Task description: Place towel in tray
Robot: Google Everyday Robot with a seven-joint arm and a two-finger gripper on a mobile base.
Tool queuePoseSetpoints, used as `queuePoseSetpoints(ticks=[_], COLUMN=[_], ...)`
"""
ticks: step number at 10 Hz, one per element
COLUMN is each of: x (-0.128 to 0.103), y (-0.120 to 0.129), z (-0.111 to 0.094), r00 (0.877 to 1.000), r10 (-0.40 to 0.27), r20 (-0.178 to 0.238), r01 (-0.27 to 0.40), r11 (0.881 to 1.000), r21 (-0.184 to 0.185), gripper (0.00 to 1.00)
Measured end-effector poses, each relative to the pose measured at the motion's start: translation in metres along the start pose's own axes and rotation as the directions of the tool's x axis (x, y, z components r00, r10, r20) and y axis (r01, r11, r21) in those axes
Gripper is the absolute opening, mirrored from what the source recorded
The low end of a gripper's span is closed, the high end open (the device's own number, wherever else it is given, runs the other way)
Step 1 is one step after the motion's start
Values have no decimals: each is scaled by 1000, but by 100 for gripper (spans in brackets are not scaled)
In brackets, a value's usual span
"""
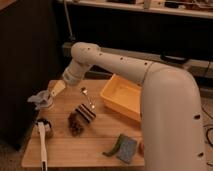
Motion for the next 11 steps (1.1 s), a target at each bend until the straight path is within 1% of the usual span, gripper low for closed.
queuePoseSetpoints(ticks=[3, 5, 6, 7, 8, 9, 11], x=[-4, -8, -11, -16, -24, -36, -51], y=[1, 1, 1, 3, 6, 12, 13], z=[1, 0, -1, -1, 2, 6, 11], r00=[1000, 1000, 1000, 1000, 1000, 999, 998], r10=[-10, -9, -6, -10, -18, -38, -59], r20=[14, 27, 29, 28, 20, 12, -4], r01=[11, 10, 7, 11, 19, 39, 59], r11=[1000, 999, 999, 998, 998, 998, 998], r21=[-18, -40, -51, -54, -55, -53, -28], gripper=[80, 80, 80, 80, 80, 80, 80])
